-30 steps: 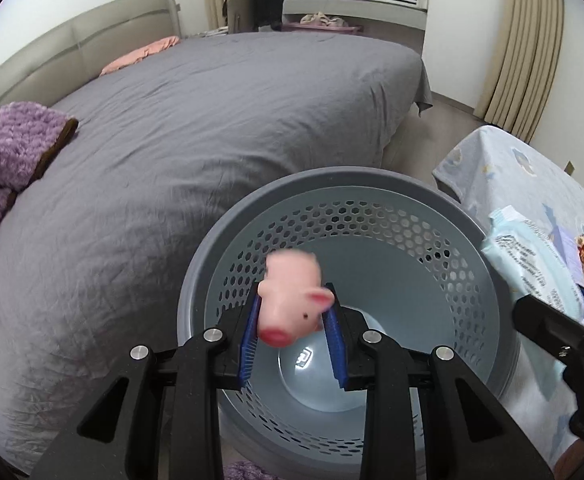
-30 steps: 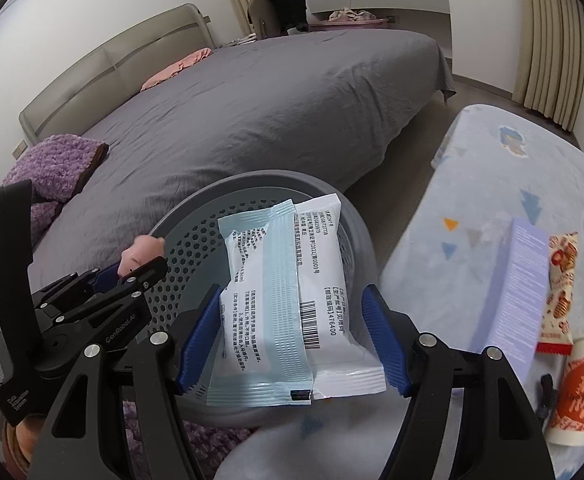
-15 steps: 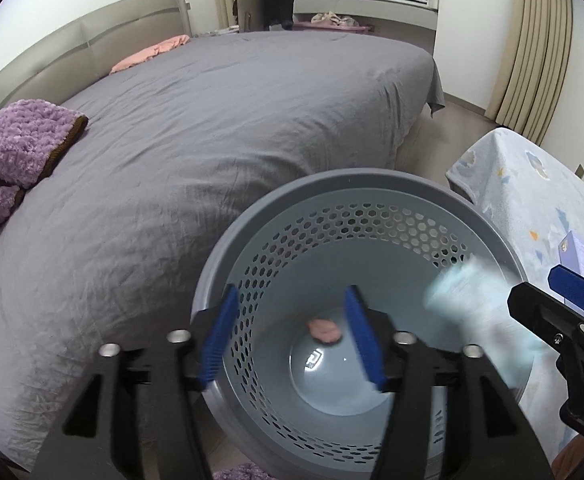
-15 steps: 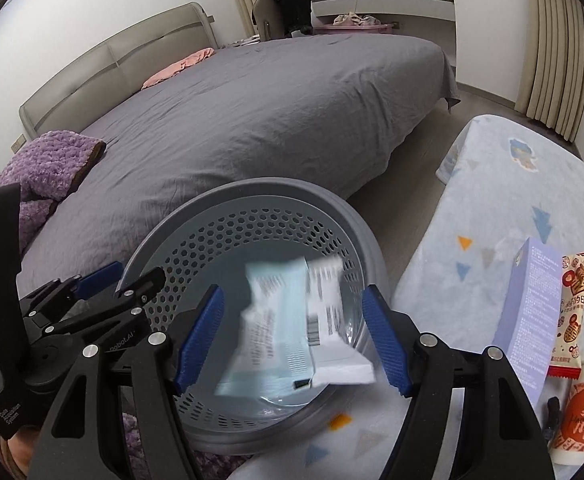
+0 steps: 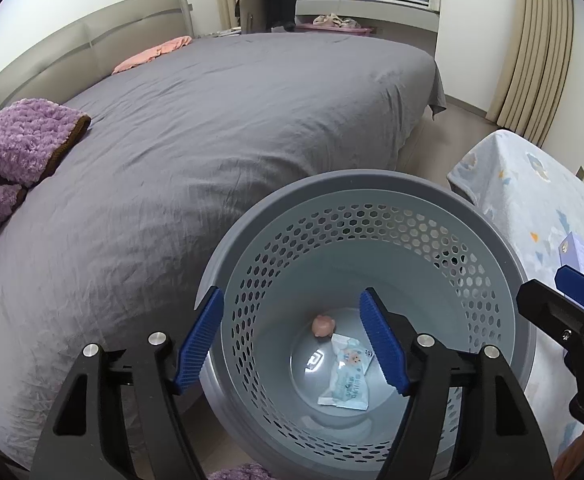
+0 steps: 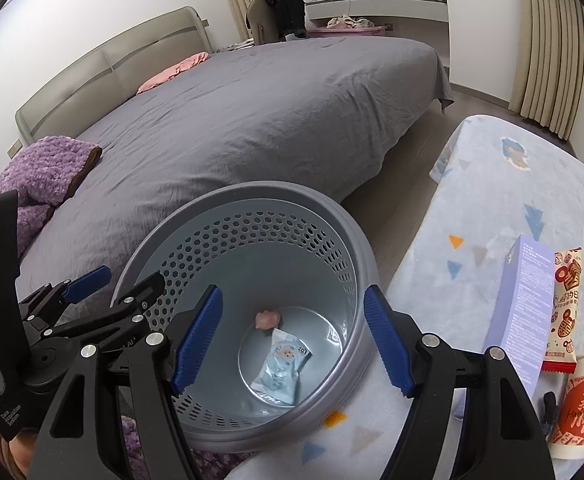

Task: Collect trash
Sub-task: 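Open the left tool and the right tool to drop both items into the basket, then move both tools back over the table toward the purple box and white card box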

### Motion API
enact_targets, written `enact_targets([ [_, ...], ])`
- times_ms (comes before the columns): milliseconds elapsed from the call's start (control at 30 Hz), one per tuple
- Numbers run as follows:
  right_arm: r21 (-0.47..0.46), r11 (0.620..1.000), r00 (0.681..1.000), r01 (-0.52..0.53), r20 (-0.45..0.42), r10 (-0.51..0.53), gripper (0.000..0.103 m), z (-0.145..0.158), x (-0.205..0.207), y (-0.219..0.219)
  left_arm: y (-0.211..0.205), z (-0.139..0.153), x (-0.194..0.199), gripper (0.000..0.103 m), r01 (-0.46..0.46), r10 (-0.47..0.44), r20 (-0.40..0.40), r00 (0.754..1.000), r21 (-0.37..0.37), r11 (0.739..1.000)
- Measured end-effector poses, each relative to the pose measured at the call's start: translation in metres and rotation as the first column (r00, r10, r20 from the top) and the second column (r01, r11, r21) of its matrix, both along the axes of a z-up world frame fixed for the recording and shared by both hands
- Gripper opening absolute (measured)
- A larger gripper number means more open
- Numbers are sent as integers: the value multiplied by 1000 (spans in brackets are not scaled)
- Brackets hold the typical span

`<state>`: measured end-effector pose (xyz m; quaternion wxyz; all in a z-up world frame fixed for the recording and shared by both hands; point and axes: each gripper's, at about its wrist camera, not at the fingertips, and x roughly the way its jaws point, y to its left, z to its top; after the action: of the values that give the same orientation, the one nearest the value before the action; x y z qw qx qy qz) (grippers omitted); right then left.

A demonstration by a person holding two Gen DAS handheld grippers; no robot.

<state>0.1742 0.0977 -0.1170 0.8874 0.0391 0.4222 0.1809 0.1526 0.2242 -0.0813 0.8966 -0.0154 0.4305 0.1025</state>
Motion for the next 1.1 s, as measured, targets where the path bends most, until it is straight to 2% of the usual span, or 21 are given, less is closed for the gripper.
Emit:
enact_targets([
  [567,13,1000,999,29,-21,-29,70,2,-16,-21,-6,2,-6,78,4,-5,18,1000,10,1000],
  [700,-3,999,999,44,-17,-44,70,10,-23,-31,-11,5,-10,78,31,-31,7,999,-33,999],
  [1100,18,991,990,134,28,-135,70,40,-67,-84,-29,40,-37,79,57,-57,56,997,-11,998],
])
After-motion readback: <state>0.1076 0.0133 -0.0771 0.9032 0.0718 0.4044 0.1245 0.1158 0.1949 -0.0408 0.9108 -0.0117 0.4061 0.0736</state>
